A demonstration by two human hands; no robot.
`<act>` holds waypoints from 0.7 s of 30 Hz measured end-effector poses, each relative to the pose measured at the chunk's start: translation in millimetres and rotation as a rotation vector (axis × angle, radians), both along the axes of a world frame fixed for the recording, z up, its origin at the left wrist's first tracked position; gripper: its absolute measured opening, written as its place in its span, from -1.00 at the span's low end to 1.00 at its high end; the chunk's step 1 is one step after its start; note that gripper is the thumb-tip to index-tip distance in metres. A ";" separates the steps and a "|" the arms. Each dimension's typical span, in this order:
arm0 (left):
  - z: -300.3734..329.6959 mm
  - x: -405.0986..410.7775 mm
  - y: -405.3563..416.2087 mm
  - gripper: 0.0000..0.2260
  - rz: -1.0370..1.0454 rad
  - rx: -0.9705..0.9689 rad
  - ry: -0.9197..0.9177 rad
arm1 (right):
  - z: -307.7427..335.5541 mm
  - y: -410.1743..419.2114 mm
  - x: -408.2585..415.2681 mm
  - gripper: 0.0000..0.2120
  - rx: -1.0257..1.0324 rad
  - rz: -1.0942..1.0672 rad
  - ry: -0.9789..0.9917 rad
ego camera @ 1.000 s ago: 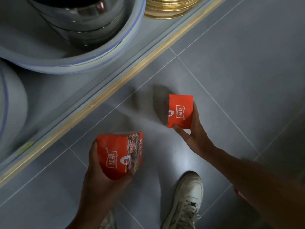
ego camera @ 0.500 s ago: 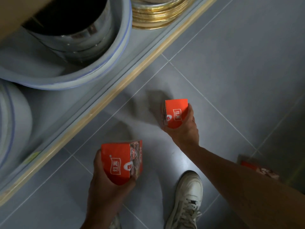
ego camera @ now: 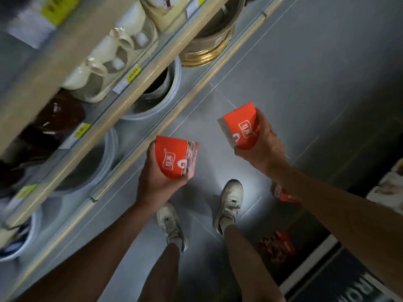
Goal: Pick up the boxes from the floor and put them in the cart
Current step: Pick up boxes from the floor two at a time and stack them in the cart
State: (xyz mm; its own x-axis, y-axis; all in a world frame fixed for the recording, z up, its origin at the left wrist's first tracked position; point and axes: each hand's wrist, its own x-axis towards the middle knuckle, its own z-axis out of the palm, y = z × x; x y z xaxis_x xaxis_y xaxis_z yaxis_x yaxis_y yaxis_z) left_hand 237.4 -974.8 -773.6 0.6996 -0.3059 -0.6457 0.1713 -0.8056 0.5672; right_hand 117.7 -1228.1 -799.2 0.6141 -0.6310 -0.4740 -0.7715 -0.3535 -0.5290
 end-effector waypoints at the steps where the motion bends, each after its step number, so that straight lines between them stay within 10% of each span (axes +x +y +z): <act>1: 33.8 -0.9 -2.8 0.09 0.008 -0.016 -0.009 | 35.6 0.8 -3.6 0.13 0.003 0.012 -0.005; 12: 344.2 10.7 -52.5 0.04 0.038 -0.199 -0.223 | 385.7 -36.9 9.2 0.09 -0.124 0.166 -0.142; 21: 506.1 8.3 -36.2 -0.04 0.103 -0.413 -0.446 | 546.5 -38.7 21.1 0.13 -0.230 0.335 -0.447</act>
State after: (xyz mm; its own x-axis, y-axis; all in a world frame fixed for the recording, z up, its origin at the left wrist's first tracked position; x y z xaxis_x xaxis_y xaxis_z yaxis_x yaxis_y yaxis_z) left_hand 245.8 -1011.0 -267.5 0.9141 -0.3851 -0.1269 -0.0889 -0.4958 0.8639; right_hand 138.8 -1266.8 -252.7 0.9053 -0.4248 0.0015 -0.3192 -0.6827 -0.6573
